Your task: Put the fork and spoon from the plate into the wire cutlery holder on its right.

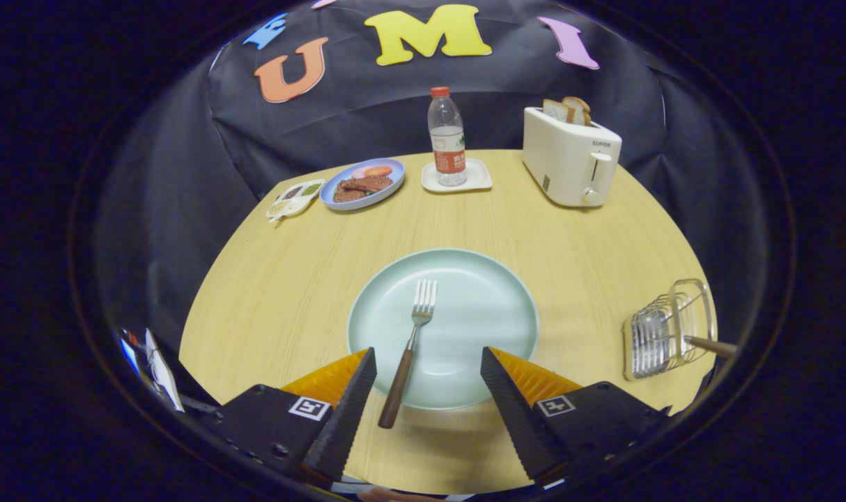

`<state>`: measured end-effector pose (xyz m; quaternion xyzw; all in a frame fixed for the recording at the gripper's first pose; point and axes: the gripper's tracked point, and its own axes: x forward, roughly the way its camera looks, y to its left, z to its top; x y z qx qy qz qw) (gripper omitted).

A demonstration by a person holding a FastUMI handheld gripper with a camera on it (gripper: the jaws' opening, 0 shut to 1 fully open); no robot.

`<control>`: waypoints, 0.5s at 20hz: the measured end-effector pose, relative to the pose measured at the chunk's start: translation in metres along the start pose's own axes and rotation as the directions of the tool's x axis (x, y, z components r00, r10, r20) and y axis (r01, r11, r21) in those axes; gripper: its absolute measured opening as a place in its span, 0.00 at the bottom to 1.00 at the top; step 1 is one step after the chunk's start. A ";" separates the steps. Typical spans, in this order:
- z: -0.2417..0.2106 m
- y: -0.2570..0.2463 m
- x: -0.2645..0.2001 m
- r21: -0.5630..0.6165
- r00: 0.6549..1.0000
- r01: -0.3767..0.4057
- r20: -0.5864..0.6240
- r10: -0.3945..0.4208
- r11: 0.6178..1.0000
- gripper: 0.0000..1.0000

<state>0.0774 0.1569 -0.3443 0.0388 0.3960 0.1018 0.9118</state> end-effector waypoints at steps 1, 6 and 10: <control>-0.006 0.004 0.007 0.014 1.000 0.011 -0.017 -0.010 1.000 0.83; -0.013 0.022 0.028 0.001 0.998 0.024 -0.059 -0.024 1.000 0.72; -0.013 0.022 0.035 -0.006 0.996 0.050 -0.070 -0.050 0.999 0.60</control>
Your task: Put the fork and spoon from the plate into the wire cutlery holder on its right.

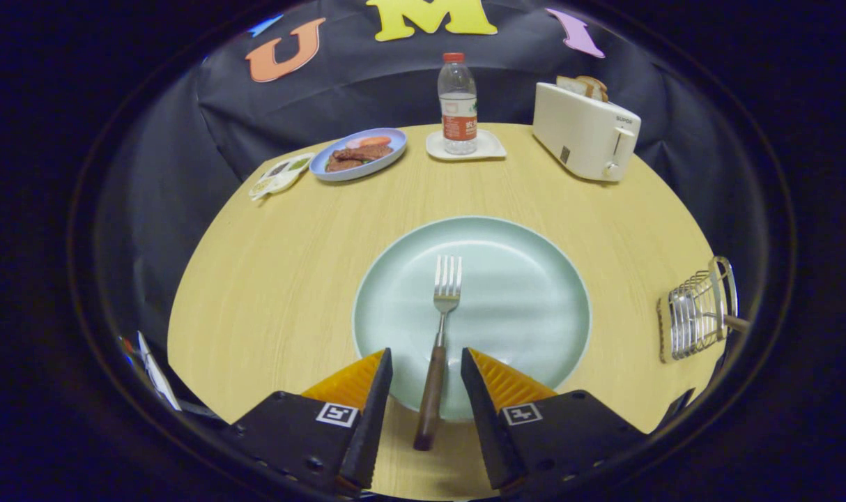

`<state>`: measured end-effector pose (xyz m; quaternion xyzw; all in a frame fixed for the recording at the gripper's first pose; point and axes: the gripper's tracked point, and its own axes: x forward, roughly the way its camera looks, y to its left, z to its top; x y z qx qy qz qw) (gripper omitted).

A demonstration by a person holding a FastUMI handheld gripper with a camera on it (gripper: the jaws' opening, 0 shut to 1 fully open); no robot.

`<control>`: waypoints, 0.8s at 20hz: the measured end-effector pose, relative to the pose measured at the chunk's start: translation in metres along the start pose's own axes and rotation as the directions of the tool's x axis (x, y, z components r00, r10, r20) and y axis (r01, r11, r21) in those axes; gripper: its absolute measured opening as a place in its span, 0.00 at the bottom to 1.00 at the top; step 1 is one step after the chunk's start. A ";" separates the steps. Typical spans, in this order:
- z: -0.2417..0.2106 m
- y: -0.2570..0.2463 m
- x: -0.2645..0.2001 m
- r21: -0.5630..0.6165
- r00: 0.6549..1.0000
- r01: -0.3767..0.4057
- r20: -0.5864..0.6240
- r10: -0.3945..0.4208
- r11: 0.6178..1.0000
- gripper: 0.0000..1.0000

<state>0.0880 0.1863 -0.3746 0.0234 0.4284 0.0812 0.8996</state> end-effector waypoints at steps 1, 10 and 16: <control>0.000 -0.001 0.003 0.009 1.000 0.008 -0.002 -0.008 1.000 0.58; -0.011 -0.011 0.011 0.015 0.997 0.067 -0.043 -0.067 0.998 0.08; -0.006 -0.028 -0.025 -0.096 0.999 0.031 -0.015 -0.032 0.995 0.02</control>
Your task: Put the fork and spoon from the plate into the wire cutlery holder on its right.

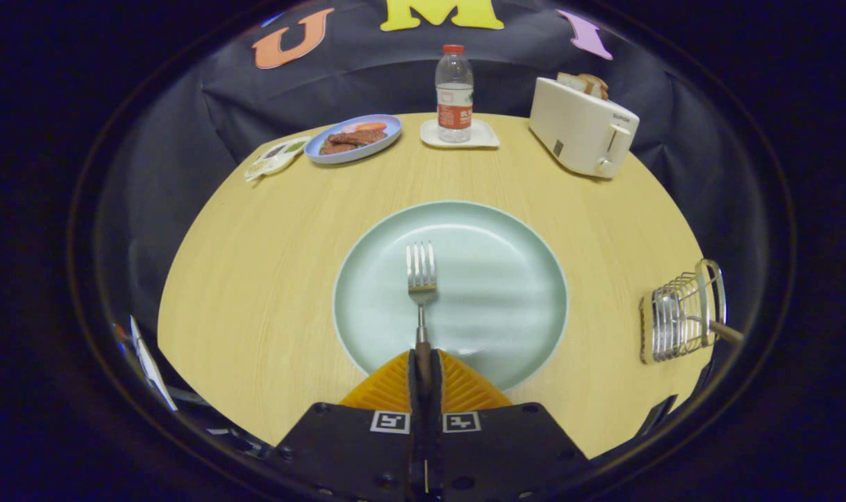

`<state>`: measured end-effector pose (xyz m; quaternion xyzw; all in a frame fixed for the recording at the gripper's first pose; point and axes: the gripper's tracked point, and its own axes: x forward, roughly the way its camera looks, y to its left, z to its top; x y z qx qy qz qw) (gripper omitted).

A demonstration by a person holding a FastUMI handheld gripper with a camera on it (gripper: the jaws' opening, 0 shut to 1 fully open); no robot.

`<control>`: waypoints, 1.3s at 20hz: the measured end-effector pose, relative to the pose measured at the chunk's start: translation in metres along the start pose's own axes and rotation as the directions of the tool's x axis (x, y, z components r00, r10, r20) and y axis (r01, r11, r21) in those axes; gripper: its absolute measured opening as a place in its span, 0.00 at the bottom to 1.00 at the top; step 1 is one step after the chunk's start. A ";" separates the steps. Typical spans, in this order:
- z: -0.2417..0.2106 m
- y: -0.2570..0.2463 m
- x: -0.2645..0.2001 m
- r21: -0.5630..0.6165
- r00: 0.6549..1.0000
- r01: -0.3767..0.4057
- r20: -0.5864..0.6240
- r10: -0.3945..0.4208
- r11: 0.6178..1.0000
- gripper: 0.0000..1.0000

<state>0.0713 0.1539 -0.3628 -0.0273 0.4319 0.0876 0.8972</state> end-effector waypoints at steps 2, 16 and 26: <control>-0.001 -0.008 -0.018 -0.034 1.000 -0.013 0.021 0.014 0.999 0.02; 0.000 -0.147 -0.104 0.062 0.997 0.009 0.070 -0.013 0.998 0.02; -0.020 -0.232 -0.129 0.188 0.995 0.075 0.044 -0.085 0.979 0.03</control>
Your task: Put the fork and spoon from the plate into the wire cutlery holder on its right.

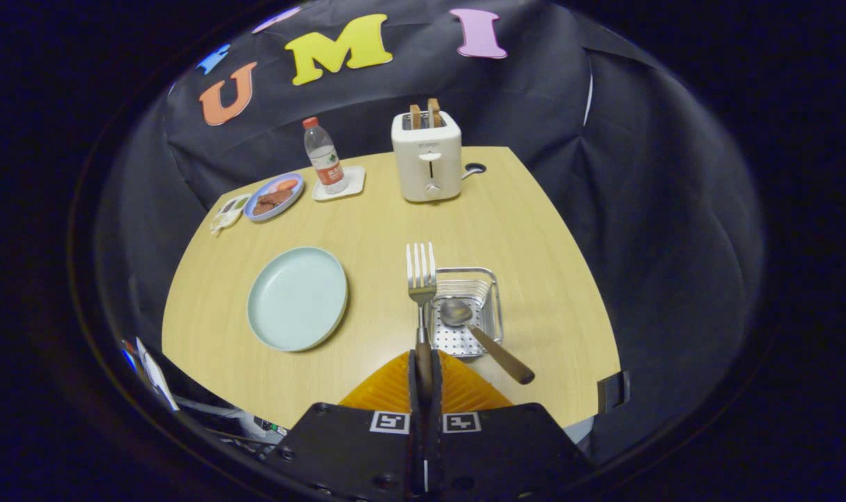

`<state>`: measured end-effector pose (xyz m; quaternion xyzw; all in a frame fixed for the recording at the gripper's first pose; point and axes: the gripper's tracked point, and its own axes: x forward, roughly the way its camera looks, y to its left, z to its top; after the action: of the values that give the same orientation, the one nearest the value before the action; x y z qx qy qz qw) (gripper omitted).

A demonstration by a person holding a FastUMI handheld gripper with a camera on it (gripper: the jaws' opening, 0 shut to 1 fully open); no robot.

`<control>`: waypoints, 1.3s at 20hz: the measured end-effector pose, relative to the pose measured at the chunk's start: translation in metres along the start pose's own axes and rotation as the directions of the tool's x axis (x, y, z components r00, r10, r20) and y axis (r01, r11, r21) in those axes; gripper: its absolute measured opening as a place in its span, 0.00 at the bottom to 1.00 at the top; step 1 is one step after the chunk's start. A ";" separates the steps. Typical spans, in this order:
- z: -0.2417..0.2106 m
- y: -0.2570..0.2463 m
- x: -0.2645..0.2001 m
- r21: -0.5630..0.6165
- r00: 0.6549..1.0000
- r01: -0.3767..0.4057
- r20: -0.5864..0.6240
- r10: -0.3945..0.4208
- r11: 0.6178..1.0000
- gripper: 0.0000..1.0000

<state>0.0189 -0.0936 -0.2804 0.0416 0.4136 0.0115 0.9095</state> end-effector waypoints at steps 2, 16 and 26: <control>0.000 -0.010 -0.004 0.010 1.000 0.005 -0.006 -0.005 1.000 0.03; -0.012 -0.015 0.002 0.014 0.997 0.001 -0.076 0.000 1.000 0.06; 0.004 -0.021 0.003 0.034 0.998 0.011 -0.058 -0.009 0.999 0.08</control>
<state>0.0243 -0.1148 -0.2818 0.0549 0.4399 0.0007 0.8963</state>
